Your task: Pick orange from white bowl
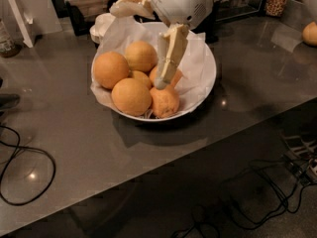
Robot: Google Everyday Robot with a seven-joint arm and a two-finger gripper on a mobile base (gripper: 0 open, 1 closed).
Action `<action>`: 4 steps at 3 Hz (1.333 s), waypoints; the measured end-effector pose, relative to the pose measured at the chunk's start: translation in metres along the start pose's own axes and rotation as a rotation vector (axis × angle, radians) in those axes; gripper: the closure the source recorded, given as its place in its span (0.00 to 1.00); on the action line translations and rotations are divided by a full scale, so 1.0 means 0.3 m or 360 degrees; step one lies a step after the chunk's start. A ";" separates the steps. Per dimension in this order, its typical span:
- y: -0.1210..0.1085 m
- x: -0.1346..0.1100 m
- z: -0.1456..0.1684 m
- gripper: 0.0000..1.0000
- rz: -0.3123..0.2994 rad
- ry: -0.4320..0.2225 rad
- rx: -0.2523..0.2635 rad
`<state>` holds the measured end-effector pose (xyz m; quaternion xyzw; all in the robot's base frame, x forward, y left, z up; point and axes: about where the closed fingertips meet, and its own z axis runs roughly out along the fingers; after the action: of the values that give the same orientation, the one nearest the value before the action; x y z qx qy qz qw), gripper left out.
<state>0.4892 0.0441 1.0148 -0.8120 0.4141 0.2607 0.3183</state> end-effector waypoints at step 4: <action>-0.176 0.073 0.202 0.00 0.0122 -0.0155 0.0006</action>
Offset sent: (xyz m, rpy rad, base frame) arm 0.0462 0.0762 -0.0507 -0.0413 0.1706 0.0600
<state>0.5352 0.1015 0.9757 -0.7812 0.4295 0.3110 0.3293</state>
